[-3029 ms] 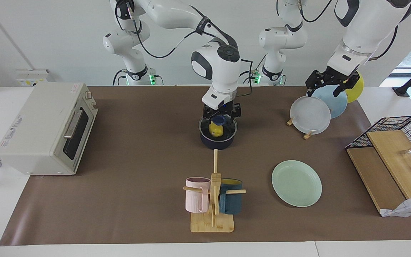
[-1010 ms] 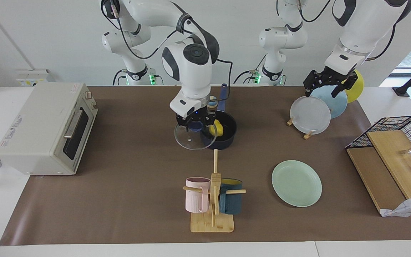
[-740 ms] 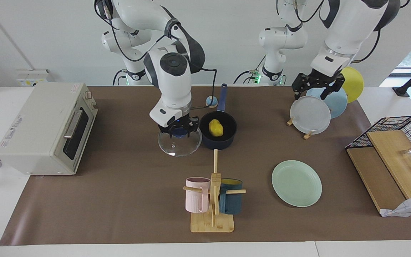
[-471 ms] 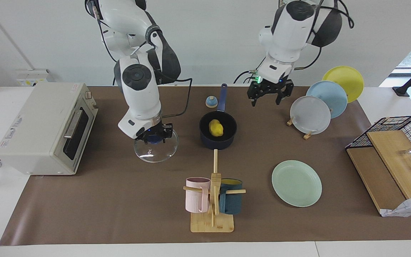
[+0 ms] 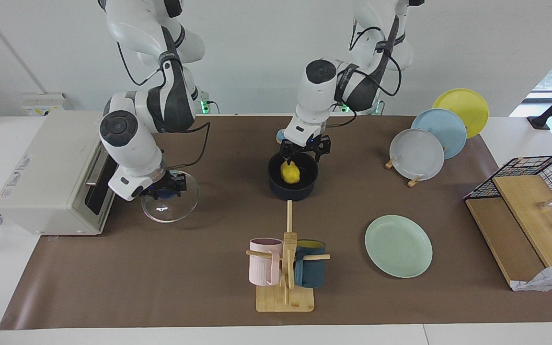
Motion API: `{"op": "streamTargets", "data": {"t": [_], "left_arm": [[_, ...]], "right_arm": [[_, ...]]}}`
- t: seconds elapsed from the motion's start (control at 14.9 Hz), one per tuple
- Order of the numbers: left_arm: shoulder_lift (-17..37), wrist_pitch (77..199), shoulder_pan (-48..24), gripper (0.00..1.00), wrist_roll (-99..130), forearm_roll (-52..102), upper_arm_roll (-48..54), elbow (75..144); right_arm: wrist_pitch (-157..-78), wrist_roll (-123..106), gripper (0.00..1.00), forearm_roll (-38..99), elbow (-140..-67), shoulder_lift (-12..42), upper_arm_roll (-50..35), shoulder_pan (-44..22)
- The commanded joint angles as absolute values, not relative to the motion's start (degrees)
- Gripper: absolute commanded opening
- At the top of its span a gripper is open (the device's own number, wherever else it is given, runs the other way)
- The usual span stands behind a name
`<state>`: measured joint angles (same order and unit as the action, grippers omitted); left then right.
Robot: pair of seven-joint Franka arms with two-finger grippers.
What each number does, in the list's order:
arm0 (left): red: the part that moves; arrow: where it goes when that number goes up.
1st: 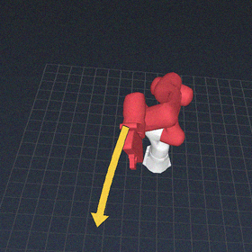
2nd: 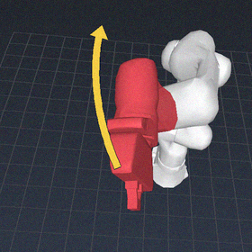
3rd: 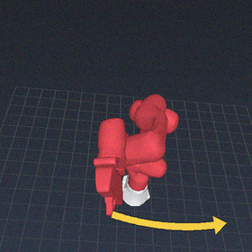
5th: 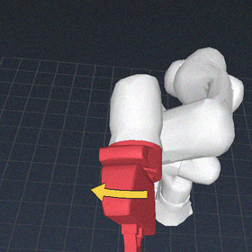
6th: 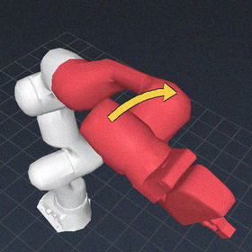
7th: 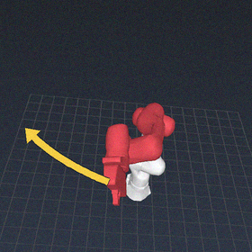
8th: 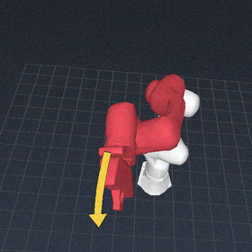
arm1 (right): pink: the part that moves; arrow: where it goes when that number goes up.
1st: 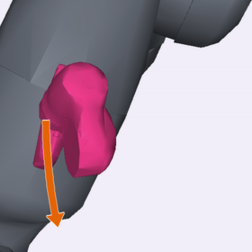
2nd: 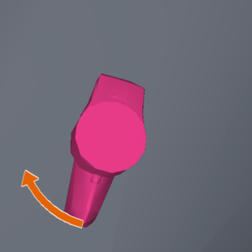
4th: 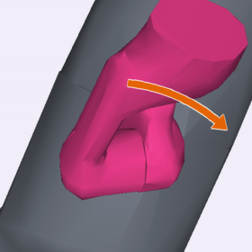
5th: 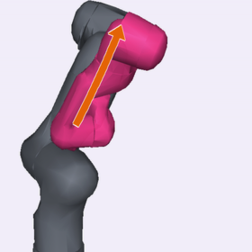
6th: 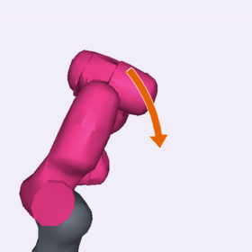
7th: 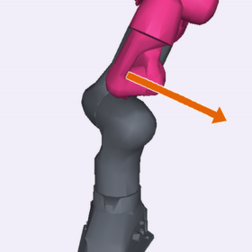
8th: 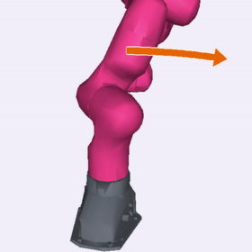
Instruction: Transfer potato from pot to plate
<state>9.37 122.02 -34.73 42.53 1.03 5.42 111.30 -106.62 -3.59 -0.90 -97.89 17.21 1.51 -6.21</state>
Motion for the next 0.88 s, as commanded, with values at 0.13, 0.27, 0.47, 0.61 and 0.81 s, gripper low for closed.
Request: {"op": "streamTargets", "data": {"t": [0.13,0.27,0.47,0.61,0.81], "left_arm": [[9.9,126.1,-37.3,1.0,45.4,0.6,4.3,114.6],[10.3,126.7,-38.4,1.0,47.5,0.6,4.3,115.4],[12.0,127.6,-39.8,1.0,50.3,0.5,4.3,115.5],[13.6,128.9,-40.8,1.0,51.8,0.5,4.2,115.5],[13.7,128.1,-40.8,1.0,51.9,0.5,4.2,115.5]], "right_arm": [[-122.1,-9.3,0.46,-0.6,-114.8,10.4,0.7,-2.6],[-125.5,-9.3,0.46,-0.6,-118.5,9.3,0.7,-2.6],[-130.4,-10.1,0.46,-0.7,-123.2,8.2,0.8,-2.6],[-132.0,-10.4,0.49,-0.7,-124.8,7.7,0.8,-2.5],[-132.9,-10.2,0.69,-0.7,-125.7,7.6,0.8,-2.2]]}}
